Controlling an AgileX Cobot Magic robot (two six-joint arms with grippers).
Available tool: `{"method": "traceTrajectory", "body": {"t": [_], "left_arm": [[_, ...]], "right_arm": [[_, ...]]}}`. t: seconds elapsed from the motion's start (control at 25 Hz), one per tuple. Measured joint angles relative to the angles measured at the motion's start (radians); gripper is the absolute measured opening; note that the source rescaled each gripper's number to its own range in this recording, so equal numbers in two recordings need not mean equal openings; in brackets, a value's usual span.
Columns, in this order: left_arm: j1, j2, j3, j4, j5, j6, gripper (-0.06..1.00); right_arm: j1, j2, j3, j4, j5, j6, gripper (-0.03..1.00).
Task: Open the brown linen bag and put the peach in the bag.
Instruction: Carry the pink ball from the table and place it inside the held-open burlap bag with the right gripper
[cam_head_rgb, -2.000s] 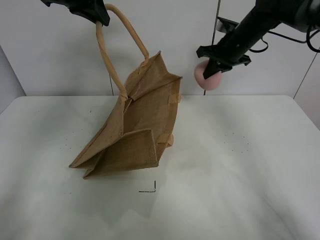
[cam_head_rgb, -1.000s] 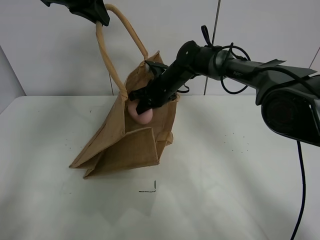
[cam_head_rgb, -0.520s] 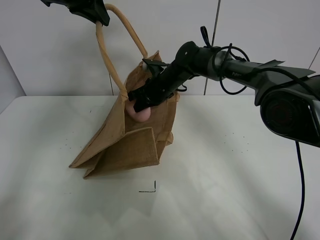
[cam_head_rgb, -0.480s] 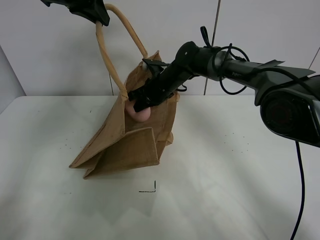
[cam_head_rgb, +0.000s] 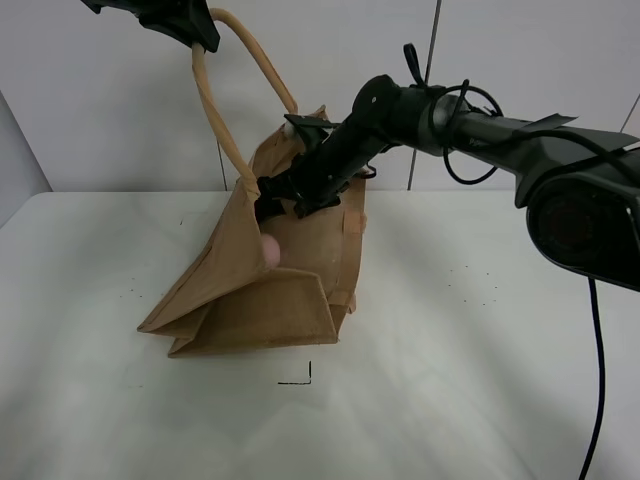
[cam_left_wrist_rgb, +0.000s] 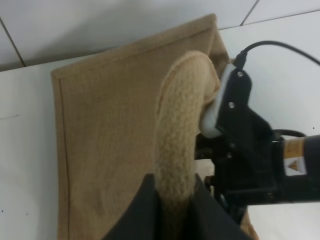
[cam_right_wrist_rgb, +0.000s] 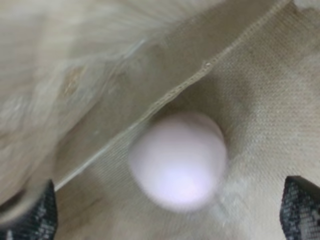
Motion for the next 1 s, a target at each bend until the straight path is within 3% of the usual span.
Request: {"method": "traceTrajectory", "body": {"t": [0.4,0.64,0.76,1.0], "left_arm": [[0.000,0.000,0.000,0.000,0.000,0.000,0.00],[0.000,0.000,0.000,0.000,0.000,0.000,0.00],[0.000,0.000,0.000,0.000,0.000,0.000,0.00],[0.000,0.000,0.000,0.000,0.000,0.000,0.00]], "right_arm": [[-0.001,-0.180,-0.005,-0.140,0.076,0.092,1.00],[-0.011,-0.177,-0.005,-0.347,0.232,0.289,1.00],[-0.051,-0.168,-0.005,-0.432,0.282,0.335,1.00],[-0.197,-0.157,-0.005,-0.470,0.310,0.348,1.00]]}}
